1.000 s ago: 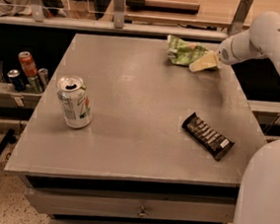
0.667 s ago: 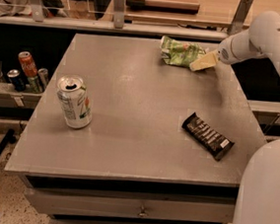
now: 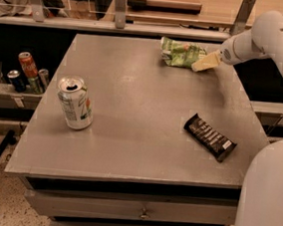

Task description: Pick green jalapeno chip bag

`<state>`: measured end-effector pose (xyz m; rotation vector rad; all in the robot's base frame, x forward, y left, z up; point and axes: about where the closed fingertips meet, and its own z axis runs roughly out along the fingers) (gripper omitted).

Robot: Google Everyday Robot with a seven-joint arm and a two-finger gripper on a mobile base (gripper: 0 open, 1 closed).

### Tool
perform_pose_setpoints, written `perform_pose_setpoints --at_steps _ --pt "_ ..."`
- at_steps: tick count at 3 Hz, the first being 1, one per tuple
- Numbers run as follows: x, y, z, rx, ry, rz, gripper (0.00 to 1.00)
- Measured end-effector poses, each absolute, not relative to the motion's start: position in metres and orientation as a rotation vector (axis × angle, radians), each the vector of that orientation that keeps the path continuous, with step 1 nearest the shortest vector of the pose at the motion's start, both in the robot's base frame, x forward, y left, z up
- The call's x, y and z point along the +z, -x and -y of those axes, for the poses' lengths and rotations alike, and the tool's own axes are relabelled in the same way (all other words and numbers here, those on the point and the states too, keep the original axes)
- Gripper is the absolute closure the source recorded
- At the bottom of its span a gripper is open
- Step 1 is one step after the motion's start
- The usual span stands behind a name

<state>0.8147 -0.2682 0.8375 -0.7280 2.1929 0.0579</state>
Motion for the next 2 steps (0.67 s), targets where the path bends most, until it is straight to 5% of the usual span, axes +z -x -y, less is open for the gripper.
perform_pose_setpoints --at_steps 2 --pt "0.8378 -0.8147 0.2682 0.058 0.728 -2.192 1.0"
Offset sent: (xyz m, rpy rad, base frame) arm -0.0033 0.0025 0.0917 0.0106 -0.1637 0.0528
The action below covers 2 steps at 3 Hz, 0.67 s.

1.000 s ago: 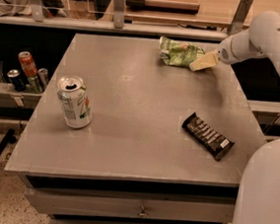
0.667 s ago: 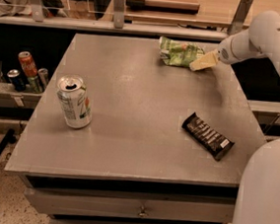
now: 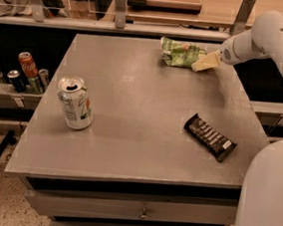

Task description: Pick green jalapeno chip bag

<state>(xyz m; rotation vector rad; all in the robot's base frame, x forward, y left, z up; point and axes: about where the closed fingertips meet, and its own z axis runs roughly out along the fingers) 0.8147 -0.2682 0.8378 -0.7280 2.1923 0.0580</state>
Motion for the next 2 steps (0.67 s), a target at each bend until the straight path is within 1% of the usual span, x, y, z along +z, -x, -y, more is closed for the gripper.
perform_pose_setpoints --at_steps 2 --pt "0.839 -0.8147 0.2681 0.058 0.728 -2.192 1.0"
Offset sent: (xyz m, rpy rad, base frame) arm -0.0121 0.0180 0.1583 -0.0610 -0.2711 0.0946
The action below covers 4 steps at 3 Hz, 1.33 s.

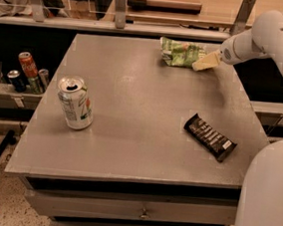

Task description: Pick green jalapeno chip bag

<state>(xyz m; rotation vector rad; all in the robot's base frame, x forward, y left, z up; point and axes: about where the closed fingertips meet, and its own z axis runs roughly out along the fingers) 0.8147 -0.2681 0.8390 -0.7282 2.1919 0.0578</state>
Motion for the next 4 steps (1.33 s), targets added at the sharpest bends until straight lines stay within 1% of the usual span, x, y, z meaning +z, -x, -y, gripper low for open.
perform_pose_setpoints --at_steps 3,4 --pt "0.8393 -0.8147 0.2681 0.057 0.729 -2.191 1.0" --pt "0.8394 -0.8147 0.2681 0.057 0.729 -2.191 0.84"
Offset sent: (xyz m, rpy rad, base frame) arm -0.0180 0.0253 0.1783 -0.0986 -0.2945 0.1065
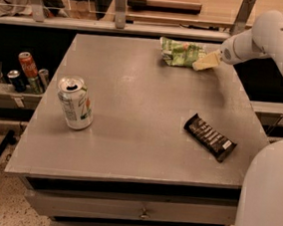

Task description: Pick green jalapeno chip bag

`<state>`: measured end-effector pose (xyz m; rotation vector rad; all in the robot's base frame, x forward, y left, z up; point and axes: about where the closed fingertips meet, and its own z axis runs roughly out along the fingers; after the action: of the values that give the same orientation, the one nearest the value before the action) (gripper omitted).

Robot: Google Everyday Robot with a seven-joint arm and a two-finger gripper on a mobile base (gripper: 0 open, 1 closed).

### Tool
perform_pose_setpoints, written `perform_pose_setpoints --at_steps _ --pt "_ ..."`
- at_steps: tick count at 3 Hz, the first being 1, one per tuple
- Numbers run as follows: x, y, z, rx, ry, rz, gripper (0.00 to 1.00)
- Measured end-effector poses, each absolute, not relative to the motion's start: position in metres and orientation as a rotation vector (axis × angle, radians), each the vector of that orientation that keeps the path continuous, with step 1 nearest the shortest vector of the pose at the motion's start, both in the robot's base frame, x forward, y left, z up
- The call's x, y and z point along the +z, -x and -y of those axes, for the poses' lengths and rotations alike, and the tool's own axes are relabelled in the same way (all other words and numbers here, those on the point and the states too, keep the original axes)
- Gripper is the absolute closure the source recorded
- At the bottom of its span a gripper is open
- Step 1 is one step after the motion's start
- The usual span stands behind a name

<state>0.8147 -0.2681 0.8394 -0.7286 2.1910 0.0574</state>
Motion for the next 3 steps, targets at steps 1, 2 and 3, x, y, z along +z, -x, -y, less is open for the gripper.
perform_pose_setpoints --at_steps 1,2,3 --pt "0.8396 -0.8146 0.268 0.057 0.729 -2.191 0.61" --pt "0.8397 -0.8146 0.268 0.057 0.729 -2.191 0.37" --pt "0.8398 -0.8146 0.268 0.057 0.729 -2.19 0.14"
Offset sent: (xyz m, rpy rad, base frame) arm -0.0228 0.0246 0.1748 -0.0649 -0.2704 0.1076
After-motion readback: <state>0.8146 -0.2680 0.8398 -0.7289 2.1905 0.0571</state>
